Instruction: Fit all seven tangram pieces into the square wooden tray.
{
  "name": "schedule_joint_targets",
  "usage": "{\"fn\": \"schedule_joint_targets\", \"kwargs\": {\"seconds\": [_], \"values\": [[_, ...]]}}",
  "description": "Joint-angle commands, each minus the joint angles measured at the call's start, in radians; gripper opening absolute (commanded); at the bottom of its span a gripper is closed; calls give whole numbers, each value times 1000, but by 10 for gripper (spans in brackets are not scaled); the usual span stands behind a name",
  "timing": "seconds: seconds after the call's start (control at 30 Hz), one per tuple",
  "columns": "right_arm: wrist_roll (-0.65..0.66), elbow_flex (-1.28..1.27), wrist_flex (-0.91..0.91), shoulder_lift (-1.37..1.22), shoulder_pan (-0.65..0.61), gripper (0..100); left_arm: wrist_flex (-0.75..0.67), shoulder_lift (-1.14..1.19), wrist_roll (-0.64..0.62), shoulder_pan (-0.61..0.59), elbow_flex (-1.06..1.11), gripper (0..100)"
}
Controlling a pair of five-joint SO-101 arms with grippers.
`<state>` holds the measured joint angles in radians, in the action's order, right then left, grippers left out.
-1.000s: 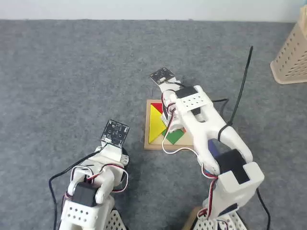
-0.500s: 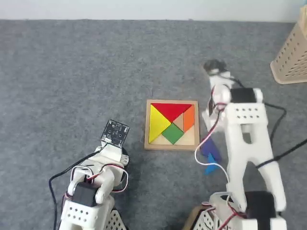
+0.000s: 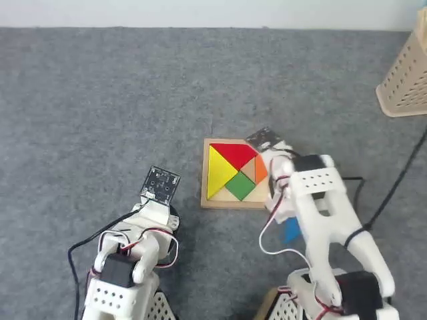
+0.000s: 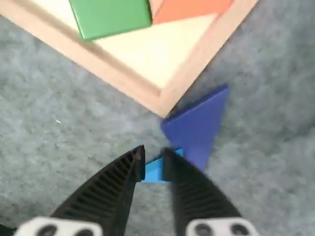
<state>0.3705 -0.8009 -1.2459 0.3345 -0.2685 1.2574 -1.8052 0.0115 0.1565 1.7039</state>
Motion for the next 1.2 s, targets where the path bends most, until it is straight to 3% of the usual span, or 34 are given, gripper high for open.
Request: {"fn": "schedule_joint_targets", "kwargs": {"seconds": [0.0,0.27,0.53,0.87,1.03,1.17], "values": [[-48,-14,24,39,-16,195,6,-20,-6,3,-19,12],[-114,-84,114,22,-5,209,6,-20,-6,3,-19,12],[-107,-40,200,-168,131,209,6,-20,-6,3,-19,12],[-109,75,120,-188,239,206,6,-20,-6,3,-19,12],[-170,106,-50,-111,186,206,6,-20,-6,3,-19,12],[-167,18,-42,-51,111,206,6,-20,-6,3,-19,12]]}}
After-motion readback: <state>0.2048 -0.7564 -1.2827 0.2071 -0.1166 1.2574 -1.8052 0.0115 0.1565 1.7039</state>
